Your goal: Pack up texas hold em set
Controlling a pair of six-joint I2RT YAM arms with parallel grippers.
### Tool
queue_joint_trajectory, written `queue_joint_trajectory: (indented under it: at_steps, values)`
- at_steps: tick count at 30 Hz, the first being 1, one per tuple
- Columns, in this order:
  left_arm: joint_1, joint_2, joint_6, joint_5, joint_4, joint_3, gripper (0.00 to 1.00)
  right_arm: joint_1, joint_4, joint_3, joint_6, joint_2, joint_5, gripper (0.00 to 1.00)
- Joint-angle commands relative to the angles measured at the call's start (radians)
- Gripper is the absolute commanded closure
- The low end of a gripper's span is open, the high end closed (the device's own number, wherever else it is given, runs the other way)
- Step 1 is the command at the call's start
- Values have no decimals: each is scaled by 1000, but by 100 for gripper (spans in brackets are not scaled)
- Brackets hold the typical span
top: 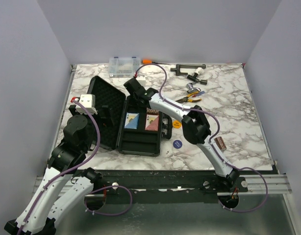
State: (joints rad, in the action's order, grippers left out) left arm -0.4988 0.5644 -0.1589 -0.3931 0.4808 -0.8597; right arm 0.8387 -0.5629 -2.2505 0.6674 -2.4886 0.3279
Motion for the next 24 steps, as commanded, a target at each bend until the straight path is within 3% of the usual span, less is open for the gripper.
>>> queue_joint_trajectory:
  at_steps: [1,6,13,15,16,19,24]
  values:
    - [6,3,5,2,7,7,2,-55,-134,98,-57,54,165,99]
    - [8,5,5,4,6,7,2,-59,-116,165,-70,98,177,99]
    - [9,11,5,4,6,7,2,-59,17,228,-131,186,39,96]
    - [9,12,5,3,7,8,2,-58,40,222,-148,214,-18,88]
    - [9,13,5,2,7,8,2,-58,45,218,-151,228,-42,76]
    - [9,15,7,0,7,8,2,-58,61,230,-160,292,-72,58]
    - [11,17,5,1,6,8,2,-59,114,352,-184,443,-22,32]
